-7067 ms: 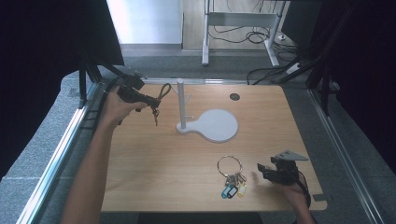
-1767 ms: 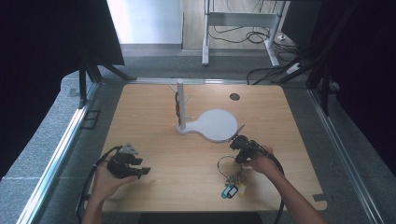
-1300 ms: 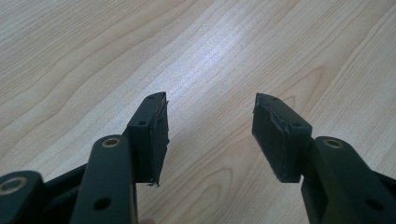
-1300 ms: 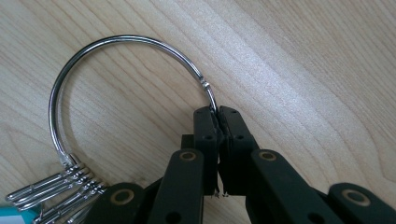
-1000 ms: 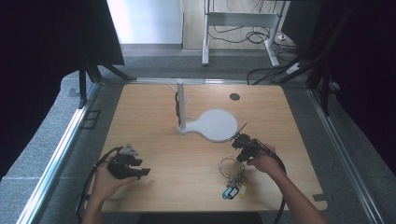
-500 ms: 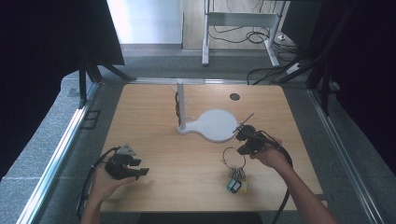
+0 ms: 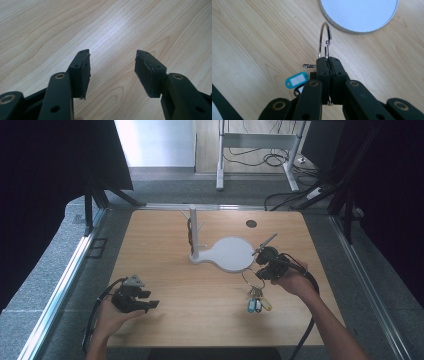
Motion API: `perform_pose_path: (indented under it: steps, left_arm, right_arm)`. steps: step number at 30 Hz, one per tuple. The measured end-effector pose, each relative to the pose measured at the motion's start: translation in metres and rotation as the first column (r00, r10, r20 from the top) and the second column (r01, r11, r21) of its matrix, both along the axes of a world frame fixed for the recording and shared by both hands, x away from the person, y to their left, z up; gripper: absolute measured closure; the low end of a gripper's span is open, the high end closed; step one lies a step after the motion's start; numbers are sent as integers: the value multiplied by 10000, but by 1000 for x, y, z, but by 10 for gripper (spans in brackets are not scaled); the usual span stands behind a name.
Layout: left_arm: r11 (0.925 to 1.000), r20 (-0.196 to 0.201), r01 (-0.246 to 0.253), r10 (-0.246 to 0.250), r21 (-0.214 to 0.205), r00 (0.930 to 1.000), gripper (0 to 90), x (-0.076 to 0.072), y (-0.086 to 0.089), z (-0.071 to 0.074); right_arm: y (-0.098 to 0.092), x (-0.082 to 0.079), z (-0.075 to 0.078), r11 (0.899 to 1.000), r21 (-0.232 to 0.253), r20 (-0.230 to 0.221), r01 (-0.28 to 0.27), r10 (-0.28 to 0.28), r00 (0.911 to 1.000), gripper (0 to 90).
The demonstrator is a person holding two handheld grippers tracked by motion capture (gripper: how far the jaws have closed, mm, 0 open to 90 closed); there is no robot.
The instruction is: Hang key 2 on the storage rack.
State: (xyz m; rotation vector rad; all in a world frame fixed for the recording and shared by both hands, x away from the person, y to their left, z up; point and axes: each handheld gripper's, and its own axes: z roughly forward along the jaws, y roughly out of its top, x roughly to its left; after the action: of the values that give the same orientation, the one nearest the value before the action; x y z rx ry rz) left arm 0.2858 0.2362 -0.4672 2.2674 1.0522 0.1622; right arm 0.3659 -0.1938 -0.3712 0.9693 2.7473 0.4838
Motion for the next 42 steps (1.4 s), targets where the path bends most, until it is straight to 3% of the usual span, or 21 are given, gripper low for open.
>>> perform_pose_path:
  steps: [7,20,42]
  left_arm:
    - [10000,14,-21,21,-52,10000,471,0,1,0]
    - [10000,-58,-50,49,-68,10000,471,0,-1,-1]
    - [9999,-113,41,-42,-112,9999,470,0,0,-2]
  right_arm:
    - [5,4,12,9999,-87,180,-149,151,9997,874]
    - [13,13,32,9990,394,335,-196,183,9993,873]
    - [26,32,65,9991,409,773,-109,77,9970,874]
